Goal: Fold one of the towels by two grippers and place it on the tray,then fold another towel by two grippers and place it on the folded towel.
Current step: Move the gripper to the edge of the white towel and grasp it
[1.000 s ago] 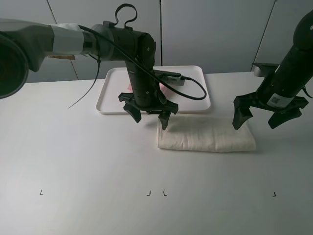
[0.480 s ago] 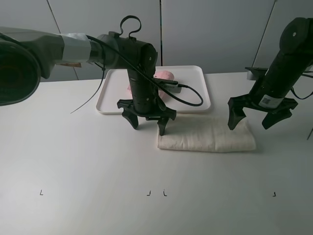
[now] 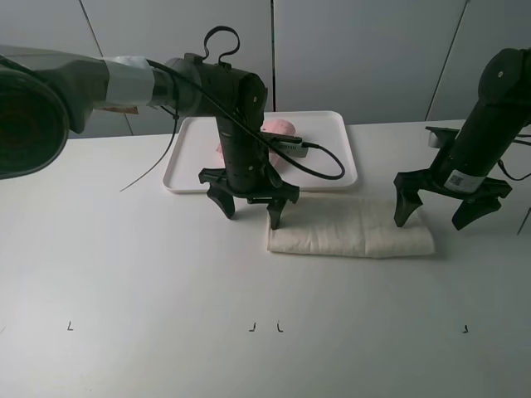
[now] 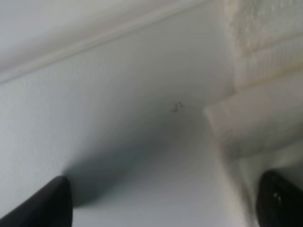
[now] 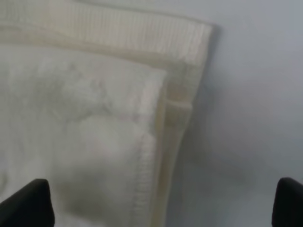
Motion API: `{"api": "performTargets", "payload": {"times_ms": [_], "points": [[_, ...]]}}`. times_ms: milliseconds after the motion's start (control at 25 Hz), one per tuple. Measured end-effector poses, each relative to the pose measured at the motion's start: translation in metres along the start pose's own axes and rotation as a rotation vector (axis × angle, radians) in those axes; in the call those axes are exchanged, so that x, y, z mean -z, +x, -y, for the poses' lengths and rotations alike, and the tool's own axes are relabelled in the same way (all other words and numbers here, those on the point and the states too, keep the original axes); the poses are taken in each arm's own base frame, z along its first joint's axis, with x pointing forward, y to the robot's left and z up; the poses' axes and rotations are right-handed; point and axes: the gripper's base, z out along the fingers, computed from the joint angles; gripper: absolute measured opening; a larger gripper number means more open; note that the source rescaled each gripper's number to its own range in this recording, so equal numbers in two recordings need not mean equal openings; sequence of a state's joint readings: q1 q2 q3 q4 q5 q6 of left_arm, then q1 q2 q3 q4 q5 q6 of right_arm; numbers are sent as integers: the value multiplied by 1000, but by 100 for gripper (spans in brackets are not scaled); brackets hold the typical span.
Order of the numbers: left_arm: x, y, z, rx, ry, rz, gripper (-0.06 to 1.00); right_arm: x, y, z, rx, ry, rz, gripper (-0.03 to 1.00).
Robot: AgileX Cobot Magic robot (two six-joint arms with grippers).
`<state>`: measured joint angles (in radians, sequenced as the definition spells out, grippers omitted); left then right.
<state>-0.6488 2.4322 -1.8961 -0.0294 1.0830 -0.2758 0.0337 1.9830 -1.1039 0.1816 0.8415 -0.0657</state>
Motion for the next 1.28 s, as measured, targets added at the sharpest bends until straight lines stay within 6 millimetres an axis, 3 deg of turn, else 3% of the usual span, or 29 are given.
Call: {"api": "performTargets", "payload": {"times_ms": [240,560,800,920,1160,1240,1280], "points": [[0,0,0,0,0,0,100,-13,-1,-1,-34,-29,-40,100],[0,0,0,-10,2,0,100,-15,-2,-1,-40,-32,-51,100],[0,0,0,-11,2,1,100,-18,-3,-19,2,-25,-23,99],[0,0,0,-11,2,1,100,-22,-3,-24,-4,-15,-26,82],[-1,0,0,-10,4,1,100,-28,-4,-23,-15,-1,-36,23],[-1,0,0,-10,4,1,100,-28,-4,-25,-32,-15,-37,9],[-1,0,1,-10,6,3,100,-28,-4,-25,-33,-16,-37,6]]}}
